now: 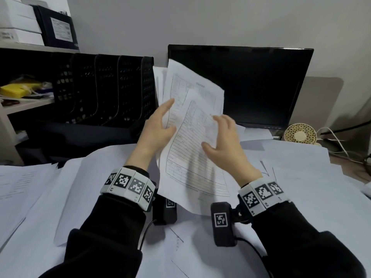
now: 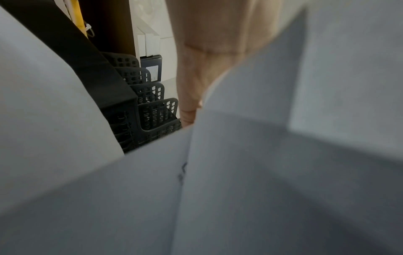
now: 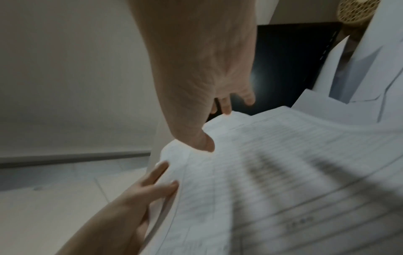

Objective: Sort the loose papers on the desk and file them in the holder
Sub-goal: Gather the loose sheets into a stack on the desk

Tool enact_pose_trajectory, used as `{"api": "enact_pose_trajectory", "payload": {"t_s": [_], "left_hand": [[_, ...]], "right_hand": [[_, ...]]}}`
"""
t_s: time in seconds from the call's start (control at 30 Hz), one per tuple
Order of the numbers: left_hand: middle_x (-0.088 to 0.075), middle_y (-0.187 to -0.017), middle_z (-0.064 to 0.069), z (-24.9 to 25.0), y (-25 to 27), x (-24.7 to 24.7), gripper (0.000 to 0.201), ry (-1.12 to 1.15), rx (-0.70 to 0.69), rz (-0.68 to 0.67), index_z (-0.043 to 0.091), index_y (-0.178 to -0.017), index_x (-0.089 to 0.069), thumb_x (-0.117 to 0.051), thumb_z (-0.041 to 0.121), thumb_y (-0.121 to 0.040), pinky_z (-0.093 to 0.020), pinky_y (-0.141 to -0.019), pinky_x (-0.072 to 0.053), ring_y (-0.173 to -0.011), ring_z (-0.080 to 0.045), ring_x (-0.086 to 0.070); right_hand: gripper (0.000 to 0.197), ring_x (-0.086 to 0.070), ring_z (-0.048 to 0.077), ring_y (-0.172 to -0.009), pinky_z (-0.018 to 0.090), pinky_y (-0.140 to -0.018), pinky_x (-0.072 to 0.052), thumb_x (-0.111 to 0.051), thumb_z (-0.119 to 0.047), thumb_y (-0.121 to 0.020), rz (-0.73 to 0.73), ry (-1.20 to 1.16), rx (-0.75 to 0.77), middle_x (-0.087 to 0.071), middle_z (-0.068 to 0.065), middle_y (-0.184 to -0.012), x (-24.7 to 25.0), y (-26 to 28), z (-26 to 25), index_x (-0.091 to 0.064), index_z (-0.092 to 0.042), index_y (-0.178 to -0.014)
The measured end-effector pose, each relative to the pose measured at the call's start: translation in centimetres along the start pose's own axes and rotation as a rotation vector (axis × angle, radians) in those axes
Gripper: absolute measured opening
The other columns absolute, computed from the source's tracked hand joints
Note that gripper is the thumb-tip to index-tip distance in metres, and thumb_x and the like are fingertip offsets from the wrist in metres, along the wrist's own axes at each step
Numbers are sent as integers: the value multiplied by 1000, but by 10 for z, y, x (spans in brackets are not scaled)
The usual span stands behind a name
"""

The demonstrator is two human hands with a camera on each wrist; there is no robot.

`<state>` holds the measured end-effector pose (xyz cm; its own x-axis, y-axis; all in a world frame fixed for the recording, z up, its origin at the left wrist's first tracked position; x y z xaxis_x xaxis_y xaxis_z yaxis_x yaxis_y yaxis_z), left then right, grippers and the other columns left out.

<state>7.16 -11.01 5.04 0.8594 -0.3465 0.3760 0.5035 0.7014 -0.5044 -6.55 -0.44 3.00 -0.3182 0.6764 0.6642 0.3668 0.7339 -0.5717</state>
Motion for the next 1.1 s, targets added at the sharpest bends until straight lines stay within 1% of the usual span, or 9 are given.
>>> {"api": "enact_pose_trajectory", "payload": {"t_s": [0.07, 0.17, 0.27, 0.43, 0.57, 0.77, 0.9, 1.0, 1.1], "left_hand": [[-31, -148, 19, 2, -1, 7, 74, 106, -25, 27, 30, -151, -23, -56, 2, -91, -14, -105, -33, -129, 8, -32], [-26, -155, 13, -1, -4, 13, 82, 285, -48, 35, 28, -153, -11, -58, 5, -91, -37, -114, -34, -139, -4, -32], [-51, -141, -4, 1, -7, 17, 71, 299, -61, 37, 14, -151, -21, -57, 1, -91, -44, -107, -42, -128, -16, -51], [-70, -111, 4, 5, -3, 23, 32, 280, -20, 66, 12, -127, -56, -49, 3, -96, -25, -86, -55, -104, -8, -66], [-72, -96, 9, -8, -3, 24, 35, 267, 82, 42, 21, -104, -68, -34, 31, -103, -17, -69, -51, -83, -2, -67], [-71, -89, -18, -17, -3, 28, 60, 206, 45, 91, -8, -92, -64, -59, 52, -89, -44, -78, -57, -81, -35, -67], [-76, -84, 6, -16, -1, 27, 6, 299, 16, 113, 16, -86, -71, -74, 18, -81, -27, -70, -58, -83, -13, -73], [-75, -89, 8, -12, 0, 30, 13, 311, -24, 138, 18, -92, -71, -75, 19, -80, -22, -74, -57, -87, -10, -71], [-58, -70, 3, -11, -1, 28, 29, 255, -2, 150, 13, -80, -60, -54, 35, -95, -18, -55, -43, -58, -10, -53]], "right_hand": [[91, -17, 21, -141, 31, -115, -15, -71, -30, -80, 41, -42, -157, -18, 7, -151, 9, -5, 32, -16, -8, -148], [98, -35, 21, -134, 39, -113, -30, -81, -32, -68, 103, -396, -359, -37, 3, -138, 14, -2, 70, -18, -14, -141], [97, -50, 17, -120, 31, -93, -39, -79, -25, -77, -42, -691, -591, -51, -3, -127, -12, 11, 98, -11, -14, -144], [27, -65, 1, -69, 13, -52, -45, -65, -8, -86, 97, -738, -575, -64, 2, -87, 6, 9, 98, -57, 0, -111], [21, -64, 36, -95, 43, -85, -54, -56, -11, -88, 274, -736, -499, -67, 23, -102, 32, 4, 96, -57, 6, -99], [25, -47, 20, -83, 40, -71, -44, -52, -29, -87, 297, -807, -483, -50, 3, -93, 34, 5, 96, -51, -7, -99], [31, -47, 22, -85, 40, -72, -43, -53, -33, -85, 308, -867, -503, -50, 5, -94, 33, 6, 105, -49, -5, -98], [28, -57, 36, -93, 48, -86, -49, -55, -31, -84, 336, -913, -507, -58, 19, -100, 36, 9, 111, -52, -9, -101], [24, -60, 41, -107, 57, -93, -49, -53, -15, -92, 345, -916, -484, -63, 22, -114, 42, 10, 107, -52, -9, -115]]}}
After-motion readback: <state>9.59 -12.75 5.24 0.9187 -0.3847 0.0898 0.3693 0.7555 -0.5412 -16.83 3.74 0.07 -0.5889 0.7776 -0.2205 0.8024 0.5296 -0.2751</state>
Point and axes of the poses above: each hand's wrist, its own y-axis away from the middle knuckle, its own x-axis out of the back of the hand, z = x × y, the point moved 10 cm from there along -y, towards the middle knuckle
